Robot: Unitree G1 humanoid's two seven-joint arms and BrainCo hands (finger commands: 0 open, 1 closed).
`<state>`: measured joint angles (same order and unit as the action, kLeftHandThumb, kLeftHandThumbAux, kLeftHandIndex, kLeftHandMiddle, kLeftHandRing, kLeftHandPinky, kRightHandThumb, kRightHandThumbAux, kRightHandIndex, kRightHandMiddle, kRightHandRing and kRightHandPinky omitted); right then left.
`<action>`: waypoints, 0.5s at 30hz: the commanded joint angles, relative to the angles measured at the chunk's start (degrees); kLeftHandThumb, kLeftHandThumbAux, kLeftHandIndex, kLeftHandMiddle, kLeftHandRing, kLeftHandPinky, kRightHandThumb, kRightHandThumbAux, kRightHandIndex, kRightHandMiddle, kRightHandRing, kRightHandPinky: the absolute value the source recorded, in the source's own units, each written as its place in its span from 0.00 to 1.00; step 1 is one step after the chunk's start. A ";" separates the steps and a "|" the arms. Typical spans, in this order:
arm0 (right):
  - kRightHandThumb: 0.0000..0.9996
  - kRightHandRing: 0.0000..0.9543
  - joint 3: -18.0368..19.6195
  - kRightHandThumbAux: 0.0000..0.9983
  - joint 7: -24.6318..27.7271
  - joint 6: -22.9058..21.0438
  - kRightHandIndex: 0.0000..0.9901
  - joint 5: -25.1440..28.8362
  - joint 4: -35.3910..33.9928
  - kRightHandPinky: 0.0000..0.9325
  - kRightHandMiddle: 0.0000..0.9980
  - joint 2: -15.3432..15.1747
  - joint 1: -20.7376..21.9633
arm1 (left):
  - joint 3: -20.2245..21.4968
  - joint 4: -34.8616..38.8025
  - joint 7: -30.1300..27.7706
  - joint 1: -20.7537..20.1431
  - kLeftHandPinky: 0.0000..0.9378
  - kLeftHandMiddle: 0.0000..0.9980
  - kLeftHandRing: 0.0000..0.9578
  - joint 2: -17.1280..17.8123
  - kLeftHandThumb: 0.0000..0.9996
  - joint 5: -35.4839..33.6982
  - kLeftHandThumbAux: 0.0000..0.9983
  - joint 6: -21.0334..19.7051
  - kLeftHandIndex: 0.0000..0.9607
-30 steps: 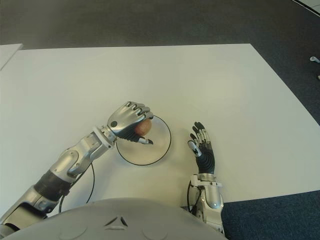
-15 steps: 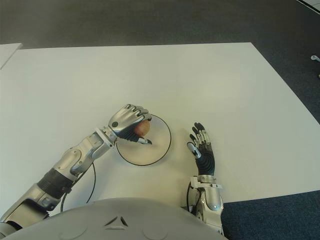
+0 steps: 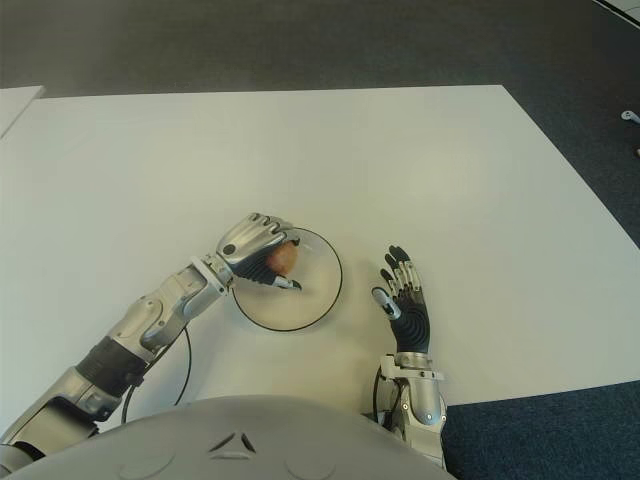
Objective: Put the apples into the plate.
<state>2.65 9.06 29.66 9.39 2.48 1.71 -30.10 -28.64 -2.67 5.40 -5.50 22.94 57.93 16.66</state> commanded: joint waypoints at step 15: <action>0.14 0.00 0.32 0.56 -1.96 -4.43 0.00 0.19 1.61 0.01 0.01 1.12 -3.04 | -1.83 -0.46 -3.64 -0.62 0.89 0.57 0.87 -0.67 0.86 -1.11 0.66 -1.48 0.45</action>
<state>2.77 7.62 28.20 9.43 1.16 2.36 -31.24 -29.87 -3.23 4.52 -6.06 22.26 57.54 16.07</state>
